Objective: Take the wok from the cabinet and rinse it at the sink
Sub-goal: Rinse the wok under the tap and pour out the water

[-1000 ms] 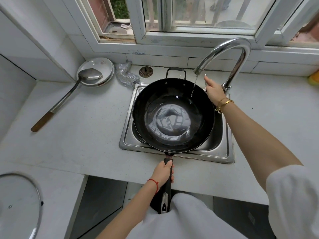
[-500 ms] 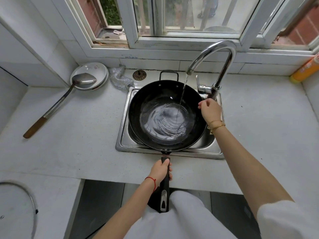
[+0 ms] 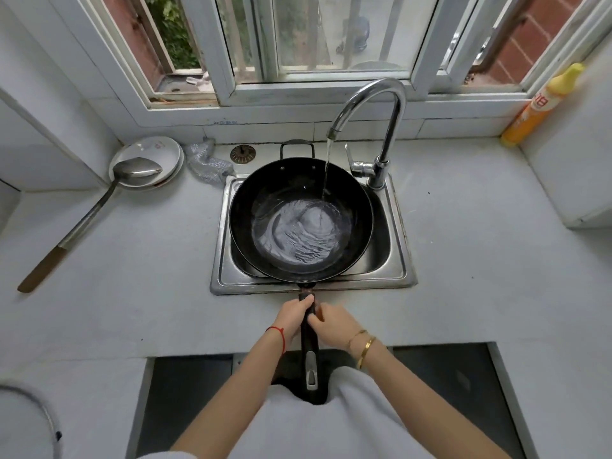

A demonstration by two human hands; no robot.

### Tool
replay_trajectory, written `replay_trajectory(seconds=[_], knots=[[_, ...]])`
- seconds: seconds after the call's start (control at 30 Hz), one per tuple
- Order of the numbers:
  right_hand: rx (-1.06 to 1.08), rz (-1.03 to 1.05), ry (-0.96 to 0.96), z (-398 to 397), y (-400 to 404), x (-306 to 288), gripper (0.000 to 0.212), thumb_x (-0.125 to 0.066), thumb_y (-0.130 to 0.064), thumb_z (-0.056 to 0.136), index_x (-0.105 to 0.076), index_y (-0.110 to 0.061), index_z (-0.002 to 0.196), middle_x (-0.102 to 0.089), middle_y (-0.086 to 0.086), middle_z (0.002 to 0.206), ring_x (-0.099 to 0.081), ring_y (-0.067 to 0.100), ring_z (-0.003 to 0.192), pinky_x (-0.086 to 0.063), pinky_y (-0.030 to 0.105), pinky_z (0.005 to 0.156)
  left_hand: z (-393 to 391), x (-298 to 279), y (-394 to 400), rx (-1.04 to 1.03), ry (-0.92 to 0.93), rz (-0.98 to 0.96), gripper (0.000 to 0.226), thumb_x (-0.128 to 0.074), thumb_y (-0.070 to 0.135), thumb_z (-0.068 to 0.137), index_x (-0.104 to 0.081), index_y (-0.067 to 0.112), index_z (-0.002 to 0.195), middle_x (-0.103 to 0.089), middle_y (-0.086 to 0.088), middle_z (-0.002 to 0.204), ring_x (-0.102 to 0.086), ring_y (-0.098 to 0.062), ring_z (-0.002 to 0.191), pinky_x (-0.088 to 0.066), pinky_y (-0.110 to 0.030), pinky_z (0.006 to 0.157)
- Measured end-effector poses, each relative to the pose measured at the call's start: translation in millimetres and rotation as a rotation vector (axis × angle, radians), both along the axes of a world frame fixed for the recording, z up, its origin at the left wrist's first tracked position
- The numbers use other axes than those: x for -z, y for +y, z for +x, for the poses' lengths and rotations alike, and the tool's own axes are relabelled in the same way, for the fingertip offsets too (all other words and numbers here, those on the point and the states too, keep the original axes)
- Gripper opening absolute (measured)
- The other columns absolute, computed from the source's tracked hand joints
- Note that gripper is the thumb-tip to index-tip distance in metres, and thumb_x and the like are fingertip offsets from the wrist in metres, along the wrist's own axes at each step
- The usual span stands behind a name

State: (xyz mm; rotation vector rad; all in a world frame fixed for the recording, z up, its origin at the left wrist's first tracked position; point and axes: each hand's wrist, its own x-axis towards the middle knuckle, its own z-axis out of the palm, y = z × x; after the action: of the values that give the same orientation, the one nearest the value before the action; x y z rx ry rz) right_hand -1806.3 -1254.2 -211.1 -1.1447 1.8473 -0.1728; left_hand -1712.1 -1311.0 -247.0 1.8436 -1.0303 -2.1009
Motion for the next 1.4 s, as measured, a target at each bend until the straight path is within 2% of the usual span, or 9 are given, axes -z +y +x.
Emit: replay_trajectory(seconds=[0.13,0.27,0.4,0.5,0.6,0.73,0.93,1.13,1.4], knots=[[0.102,0.024,-0.129,24,8,2,0.035,-0.051,-0.024,0.094,-0.054,-0.007,0.124,-0.065,0.017,0.113,-0.062,0.032,0.105,-0.048,0.029,0.083,-1,-1,-1,-0.04,0.075,0.058,0.024,-0.049,0.019,0.099,-0.061,0.0,0.108,-0.066,-0.01,0.091,-0.061,-0.018,0.08,-0.048,-0.022,0.068],[0.54,0.054,-0.338,40,9,16,0.026,-0.056,-0.023,0.092,-0.057,-0.009,0.114,-0.066,0.008,0.089,-0.067,0.027,0.084,-0.058,0.038,0.082,-1,-7,1,-0.041,0.137,0.12,0.023,-0.045,0.021,0.101,-0.059,0.004,0.094,-0.064,-0.007,0.088,-0.059,-0.017,0.076,-0.048,-0.024,0.066],[0.757,0.035,-0.428,49,6,24,0.017,-0.055,-0.027,0.095,-0.056,-0.011,0.089,-0.059,0.005,0.058,-0.059,0.018,0.045,-0.056,0.033,0.052,1,-9,0,-0.004,0.162,0.135,0.024,-0.041,0.021,0.103,-0.058,0.006,0.095,-0.064,-0.005,0.086,-0.06,-0.017,0.075,-0.05,-0.024,0.065],[0.835,0.004,-0.369,53,7,25,0.021,-0.055,-0.028,0.093,-0.059,-0.008,0.087,-0.058,0.006,0.057,-0.053,0.015,0.037,-0.045,0.024,0.038,5,-6,0,0.005,0.205,0.129,0.023,-0.045,0.023,0.101,-0.06,0.006,0.099,-0.065,-0.004,0.083,-0.062,-0.018,0.078,-0.052,-0.031,0.078],[0.847,-0.059,-0.3,55,10,20,0.024,-0.055,-0.03,0.093,-0.06,-0.011,0.08,-0.061,0.008,0.06,-0.054,0.017,0.039,-0.044,0.022,0.036,4,1,3,0.016,0.216,0.084,0.022,-0.049,0.024,0.099,-0.062,0.007,0.095,-0.065,-0.002,0.078,-0.061,-0.019,0.08,-0.049,-0.037,0.09],[0.817,-0.098,-0.212,52,15,12,0.03,-0.053,-0.026,0.094,-0.055,-0.013,0.067,-0.058,0.008,0.058,-0.054,0.019,0.039,-0.042,0.022,0.034,-1,-4,12,-0.028,0.267,0.03,0.023,-0.047,0.019,0.101,-0.06,0.006,0.088,-0.059,-0.005,0.076,-0.056,-0.016,0.071,-0.049,-0.025,0.072],[0.766,-0.166,-0.135,49,18,-1,0.022,-0.058,-0.027,0.09,-0.058,-0.013,0.073,-0.063,0.009,0.066,-0.059,0.023,0.046,-0.042,0.022,0.032,-2,-12,16,-0.07,0.357,0.068,0.023,-0.047,0.022,0.1,-0.06,0.007,0.087,-0.059,-0.003,0.073,-0.055,-0.015,0.068,-0.047,-0.027,0.073],[0.742,-0.257,-0.079,47,28,1,0.019,-0.059,-0.031,0.087,-0.063,-0.013,0.081,-0.066,0.007,0.068,-0.067,0.03,0.062,-0.057,0.038,0.052,-5,-13,20,-0.081,0.428,0.098,0.02,-0.045,0.018,0.101,-0.057,0.005,0.091,-0.058,-0.004,0.071,-0.053,-0.02,0.075,-0.043,-0.036,0.087],[0.77,-0.253,-0.285,39,27,1,0.023,-0.054,-0.02,0.093,-0.058,-0.01,0.072,-0.055,0.011,0.054,-0.05,0.017,0.032,-0.039,0.024,0.033,-8,-26,23,0.032,0.212,-0.238,0.018,-0.053,0.019,0.097,-0.061,0.01,0.084,-0.063,-0.003,0.075,-0.058,-0.023,0.081,-0.05,-0.038,0.088]])
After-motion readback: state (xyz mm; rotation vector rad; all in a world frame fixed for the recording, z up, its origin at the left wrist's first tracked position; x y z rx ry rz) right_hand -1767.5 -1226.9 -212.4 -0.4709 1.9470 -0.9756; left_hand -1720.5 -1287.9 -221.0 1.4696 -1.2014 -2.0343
